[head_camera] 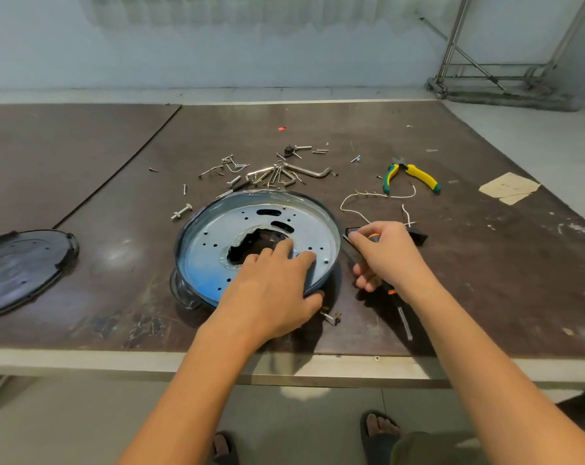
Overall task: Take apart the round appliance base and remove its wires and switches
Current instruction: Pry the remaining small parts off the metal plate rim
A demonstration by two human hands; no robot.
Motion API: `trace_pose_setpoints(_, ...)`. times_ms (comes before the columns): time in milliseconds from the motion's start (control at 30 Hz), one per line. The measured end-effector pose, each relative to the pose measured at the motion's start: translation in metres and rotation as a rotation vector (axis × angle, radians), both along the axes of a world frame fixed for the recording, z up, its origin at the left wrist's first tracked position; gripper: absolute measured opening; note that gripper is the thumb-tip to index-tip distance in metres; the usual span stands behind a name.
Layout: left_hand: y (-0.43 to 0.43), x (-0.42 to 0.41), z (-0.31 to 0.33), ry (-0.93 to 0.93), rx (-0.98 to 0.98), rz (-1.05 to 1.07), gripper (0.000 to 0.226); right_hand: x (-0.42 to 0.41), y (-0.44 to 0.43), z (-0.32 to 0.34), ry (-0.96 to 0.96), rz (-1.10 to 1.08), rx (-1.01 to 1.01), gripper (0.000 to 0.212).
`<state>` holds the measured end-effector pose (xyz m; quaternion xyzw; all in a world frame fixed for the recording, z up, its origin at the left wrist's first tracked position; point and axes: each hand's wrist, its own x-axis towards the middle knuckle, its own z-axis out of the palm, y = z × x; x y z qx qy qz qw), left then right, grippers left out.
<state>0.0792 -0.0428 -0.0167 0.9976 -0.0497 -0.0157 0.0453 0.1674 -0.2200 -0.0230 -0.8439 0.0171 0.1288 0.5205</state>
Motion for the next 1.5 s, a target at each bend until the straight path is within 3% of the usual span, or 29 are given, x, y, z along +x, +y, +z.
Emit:
trace_pose_setpoints(133,0.001,0.003,0.0,0.014,-0.027,0.015,0.066,0.007,0.009,0.005,-0.042,0.236,-0.5,0.026)
trace_pose_setpoints(267,-0.001,0.002,0.003,0.028,-0.036,0.016,0.068,0.017,0.017,0.016,-0.12,0.243,-0.737,0.034)
trace_pose_setpoints(400,-0.001,0.0,0.006,0.014,-0.047,0.019,0.067,0.046,0.022,0.024,-0.056,0.142,-0.483,0.039)
trace_pose_setpoints(533,-0.002,-0.002,0.008,-0.013,-0.049,0.021,0.061,0.062,0.031,0.024,0.089,0.131,-0.159,0.011)
trace_pose_setpoints(867,-0.003,-0.006,0.021,-0.029,-0.048,0.028,0.052,0.051,0.041,0.017,-0.232,-0.004,-0.065,0.027)
trace_pose_setpoints(1000,0.008,-0.01,0.046,-0.093,-0.103,0.051,0.059,0.04,0.044,0.023,-0.215,0.056,0.02,0.031)
trace_pose_setpoints(1100,0.034,-0.017,0.066,-0.145,-0.062,0.092,0.06,0.031,0.044,0.02,-0.262,0.159,-0.167,0.028)
trace_pose_setpoints(1167,0.059,-0.026,0.072,-0.133,-0.019,0.137,0.062,0.025,0.044,0.015,-0.369,0.21,-0.328,0.037)
trace_pose_setpoints(1333,0.116,-0.05,0.05,0.022,0.05,0.33,0.078,0.007,0.049,0.002,-0.588,0.493,-0.676,0.056)
trace_pose_setpoints(1433,0.135,-0.06,0.026,0.002,-0.007,0.436,0.098,-0.007,0.055,-0.007,-0.672,0.688,-0.664,0.055)
trace_pose_setpoints(1500,0.146,-0.059,0.014,-0.035,0.008,0.464,0.105,-0.017,0.057,-0.01,-0.61,0.833,-0.595,0.068)
